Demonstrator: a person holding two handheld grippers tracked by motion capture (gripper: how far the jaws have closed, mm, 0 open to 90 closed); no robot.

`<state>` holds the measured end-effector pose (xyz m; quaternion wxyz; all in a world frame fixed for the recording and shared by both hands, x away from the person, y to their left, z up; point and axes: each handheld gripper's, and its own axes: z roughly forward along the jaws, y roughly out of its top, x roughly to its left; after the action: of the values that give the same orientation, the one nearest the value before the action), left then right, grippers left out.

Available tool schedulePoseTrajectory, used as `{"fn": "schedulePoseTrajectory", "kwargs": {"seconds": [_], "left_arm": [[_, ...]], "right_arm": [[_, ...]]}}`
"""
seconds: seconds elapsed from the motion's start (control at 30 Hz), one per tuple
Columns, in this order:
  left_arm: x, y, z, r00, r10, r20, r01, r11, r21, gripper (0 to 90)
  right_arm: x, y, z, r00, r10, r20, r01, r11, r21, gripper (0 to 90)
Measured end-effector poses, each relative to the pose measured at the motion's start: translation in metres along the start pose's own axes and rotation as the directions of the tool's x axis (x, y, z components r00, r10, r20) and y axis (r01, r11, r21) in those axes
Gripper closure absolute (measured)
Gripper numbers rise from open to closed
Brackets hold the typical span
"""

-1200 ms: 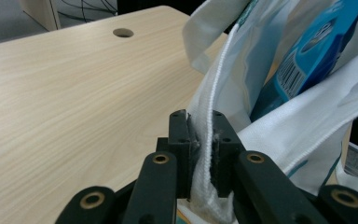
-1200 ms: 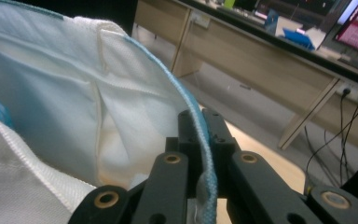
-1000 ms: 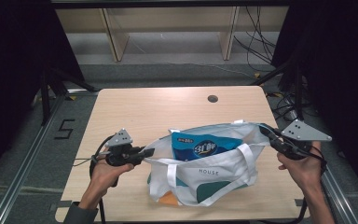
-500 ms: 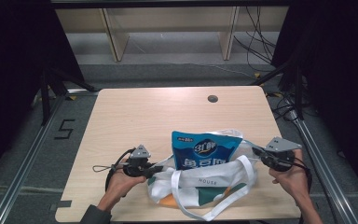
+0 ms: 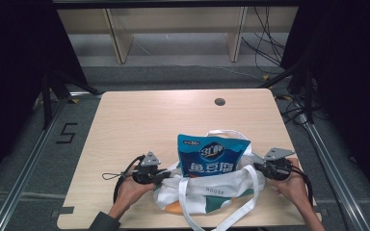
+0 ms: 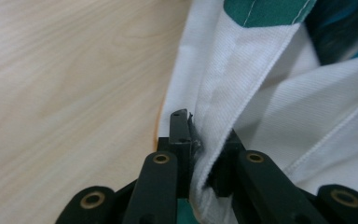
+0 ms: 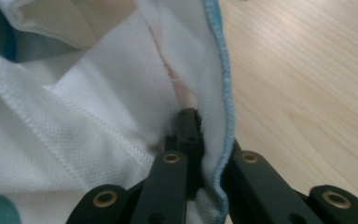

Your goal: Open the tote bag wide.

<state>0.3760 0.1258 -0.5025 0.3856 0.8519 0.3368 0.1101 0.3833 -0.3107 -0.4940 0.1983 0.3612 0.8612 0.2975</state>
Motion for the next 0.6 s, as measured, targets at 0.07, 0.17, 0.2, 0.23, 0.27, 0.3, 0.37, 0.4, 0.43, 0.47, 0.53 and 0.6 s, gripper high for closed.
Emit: {"fn": "schedulePoseTrajectory", "kwargs": {"seconds": [0.07, 0.17, 0.2, 0.23, 0.27, 0.3, 0.37, 0.4, 0.43, 0.47, 0.53, 0.6], "left_arm": [[0.005, 0.004, 0.004, 0.9999, -0.004, -0.015, 0.004, 1.0000, 0.003, 81.3], [0.012, 0.008, 0.009, 0.9990, -0.029, -0.034, 0.029, 0.9995, -0.008, 81.2], [0.020, 0.012, 0.012, 0.9984, -0.026, -0.050, 0.026, 0.9996, -0.009, 81.2], [0.025, 0.015, 0.014, 0.9983, -0.015, -0.056, 0.015, 0.9999, -0.006, 81.2], [0.028, 0.016, 0.016, 0.9977, -0.030, -0.060, 0.029, 0.9994, -0.016, 81.2], [0.028, 0.016, 0.016, 0.9977, -0.030, -0.060, 0.029, 0.9994, -0.016, 81.2], [0.036, 0.020, 0.019, 0.9971, -0.023, -0.073, 0.022, 0.9996, -0.016, 81.1], [0.042, 0.023, 0.022, 0.9964, -0.026, -0.080, 0.025, 0.9995, -0.018, 81.1], [0.042, 0.023, 0.022, 0.9964, -0.026, -0.080, 0.025, 0.9995, -0.018, 81.0], [0.045, 0.023, 0.024, 0.9961, -0.042, -0.077, 0.040, 0.9988, -0.029, 81.0], [0.045, 0.023, 0.023, 0.9961, -0.037, -0.080, 0.035, 0.9990, -0.027, 80.9], [0.043, 0.023, 0.023, 0.9959, -0.040, -0.081, 0.038, 0.9990, -0.024, 80.9]], "right_arm": [[-0.003, 0.003, 0.005, 0.9999, -0.005, 0.008, 0.005, 1.000, 0.006, 87.2], [-0.006, 0.007, 0.009, 0.9998, 0.003, 0.018, -0.003, 1.000, 0.003, 87.2], [-0.010, 0.011, 0.014, 0.9997, 0.008, 0.024, -0.008, 1.000, 0.000, 87.2], [-0.012, 0.013, 0.017, 0.9995, 0.011, 0.030, -0.011, 1.000, -0.004, 87.2], [-0.014, 0.016, 0.019, 0.9995, 0.015, 0.029, -0.015, 1.000, 0.000, 87.2], [-0.014, 0.016, 0.019, 0.9995, 0.015, 0.029, -0.015, 1.000, 0.000, 87.2], [-0.019, 0.023, 0.027, 0.9988, 0.017, 0.045, -0.016, 1.000, -0.006, 87.1], [-0.021, 0.025, 0.029, 0.9987, 0.018, 0.047, -0.018, 1.000, -0.005, 87.1], [-0.023, 0.027, 0.031, 0.9986, 0.024, 0.048, -0.024, 1.000, -0.004, 87.1], [-0.024, 0.029, 0.032, 0.9985, 0.019, 0.052, -0.019, 1.000, -0.004, 87.1], [-0.026, 0.030, 0.033, 0.9982, 0.010, 0.059, -0.010, 1.000, -0.004, 87.0], [-0.025, 0.030, 0.033, 0.9982, 0.018, 0.058, -0.018, 1.000, -0.003, 86.8]]}}
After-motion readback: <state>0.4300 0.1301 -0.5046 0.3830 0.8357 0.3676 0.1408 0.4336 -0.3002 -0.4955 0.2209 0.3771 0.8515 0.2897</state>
